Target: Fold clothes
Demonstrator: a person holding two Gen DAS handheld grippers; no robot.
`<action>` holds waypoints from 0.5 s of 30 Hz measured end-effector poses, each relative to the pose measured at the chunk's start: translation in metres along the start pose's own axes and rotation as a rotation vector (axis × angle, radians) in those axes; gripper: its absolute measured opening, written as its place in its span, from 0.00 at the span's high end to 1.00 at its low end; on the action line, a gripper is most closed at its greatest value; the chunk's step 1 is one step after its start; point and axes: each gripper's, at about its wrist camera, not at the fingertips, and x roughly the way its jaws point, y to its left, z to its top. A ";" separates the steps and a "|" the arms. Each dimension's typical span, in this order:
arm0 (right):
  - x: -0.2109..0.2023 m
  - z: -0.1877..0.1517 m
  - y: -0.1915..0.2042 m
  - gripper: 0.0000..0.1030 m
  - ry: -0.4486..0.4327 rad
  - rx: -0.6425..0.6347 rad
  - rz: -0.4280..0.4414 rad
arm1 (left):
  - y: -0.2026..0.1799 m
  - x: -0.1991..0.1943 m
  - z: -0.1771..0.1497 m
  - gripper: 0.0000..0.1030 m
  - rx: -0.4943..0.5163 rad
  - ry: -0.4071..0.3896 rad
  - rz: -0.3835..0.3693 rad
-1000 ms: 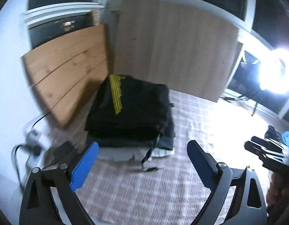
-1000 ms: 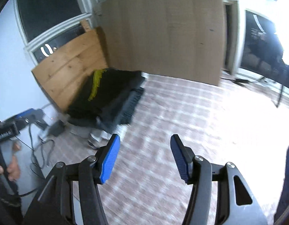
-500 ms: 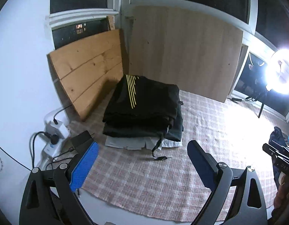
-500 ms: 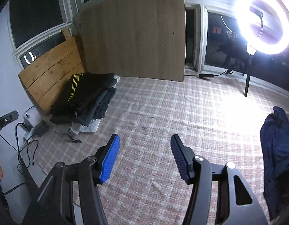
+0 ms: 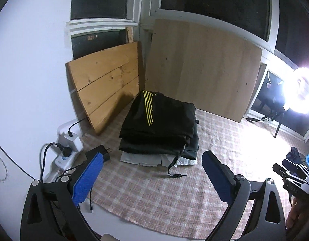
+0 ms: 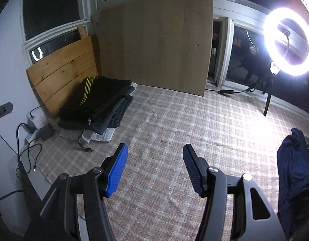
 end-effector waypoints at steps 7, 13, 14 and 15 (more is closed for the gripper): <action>0.001 -0.001 0.004 0.44 0.002 -0.010 -0.006 | 0.001 0.001 -0.001 0.04 0.000 0.007 -0.021; 0.001 -0.002 0.000 0.44 0.001 0.003 -0.013 | -0.002 0.000 -0.001 0.04 0.007 0.004 -0.023; 0.001 -0.002 -0.001 0.44 0.001 0.005 -0.014 | -0.004 0.001 -0.001 0.04 0.014 0.006 -0.021; 0.002 -0.002 -0.002 0.44 0.001 0.008 -0.015 | -0.005 0.001 -0.001 0.04 0.019 0.007 -0.019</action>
